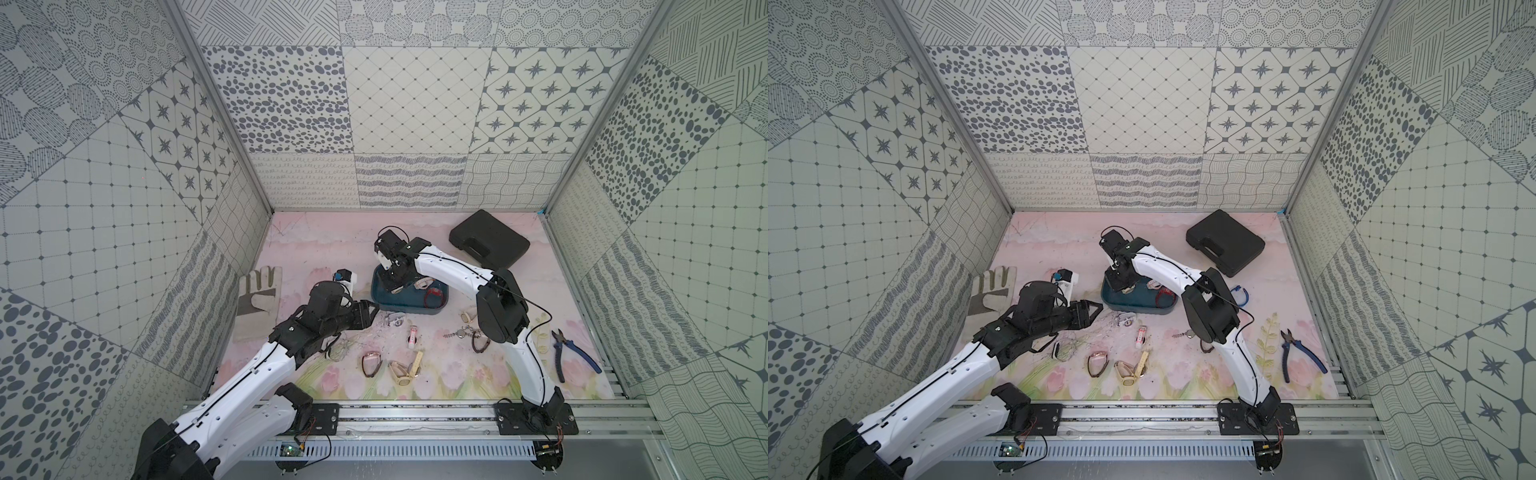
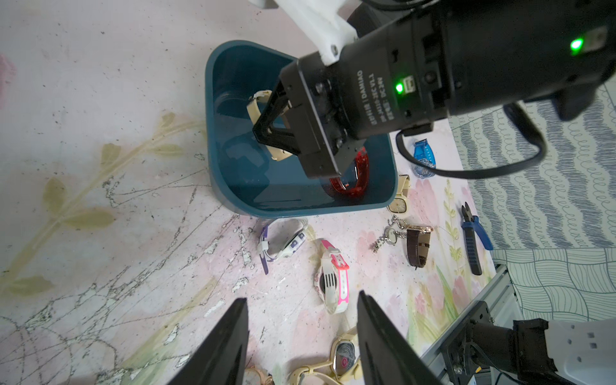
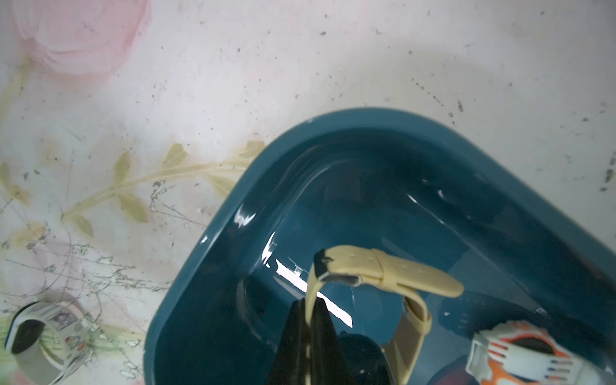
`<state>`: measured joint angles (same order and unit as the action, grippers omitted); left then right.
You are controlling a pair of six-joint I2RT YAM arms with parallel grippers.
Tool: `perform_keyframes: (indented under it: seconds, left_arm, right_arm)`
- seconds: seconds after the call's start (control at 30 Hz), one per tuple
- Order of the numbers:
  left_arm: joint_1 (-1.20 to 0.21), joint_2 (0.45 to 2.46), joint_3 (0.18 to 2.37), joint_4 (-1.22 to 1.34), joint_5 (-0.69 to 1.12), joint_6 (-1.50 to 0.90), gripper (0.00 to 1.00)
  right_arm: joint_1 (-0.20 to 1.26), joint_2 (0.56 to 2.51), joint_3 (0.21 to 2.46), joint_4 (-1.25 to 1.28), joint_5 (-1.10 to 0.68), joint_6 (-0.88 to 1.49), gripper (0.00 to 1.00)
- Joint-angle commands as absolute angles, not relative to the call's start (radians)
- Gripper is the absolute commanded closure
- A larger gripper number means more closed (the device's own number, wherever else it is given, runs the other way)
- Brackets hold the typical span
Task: Put the watch into the storage box
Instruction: Place the watch in the storage box.
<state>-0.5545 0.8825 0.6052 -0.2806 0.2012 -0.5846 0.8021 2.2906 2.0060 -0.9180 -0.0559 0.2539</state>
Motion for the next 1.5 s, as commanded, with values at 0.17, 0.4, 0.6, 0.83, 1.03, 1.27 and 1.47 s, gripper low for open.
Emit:
perform_keyframes:
  seconds: [0.17,0.4,0.6,0.83,1.03,1.27,1.47]
  left_arm:
    - [-0.550,0.873,0.598,-0.306,0.207,-0.600,0.43]
    - [-0.551,0.870,0.573,-0.312,0.219,-0.615,0.43]
    - [-0.550,0.864,0.568,-0.342,0.217,-0.626,0.39]
    - [-0.631,0.834,0.590,-0.441,0.152,-0.654,0.39]
    - [-0.796,0.887,0.589,-0.567,0.038,-0.710,0.41]
    - [-0.854,0.885,0.482,-0.574,-0.025,-0.839,0.51]
    - [-0.903,0.959,0.439,-0.535,-0.015,-0.894,0.53]
  right_arm:
    - [0.798,2.350,2.057,-0.972,-0.046,0.227,0.98]
    - [0.797,2.379,2.071,-0.989,-0.038,0.219,0.79]
    - [0.795,2.280,1.982,-0.917,-0.061,0.230,0.41]
    - [0.777,2.003,1.749,-0.759,-0.121,0.276,0.34]
    - [0.769,1.767,1.531,-0.679,-0.122,0.299,0.34]
    - [0.768,1.657,1.348,-0.613,-0.146,0.327,0.34]
    - [0.768,1.643,1.305,-0.596,-0.146,0.333,0.34]
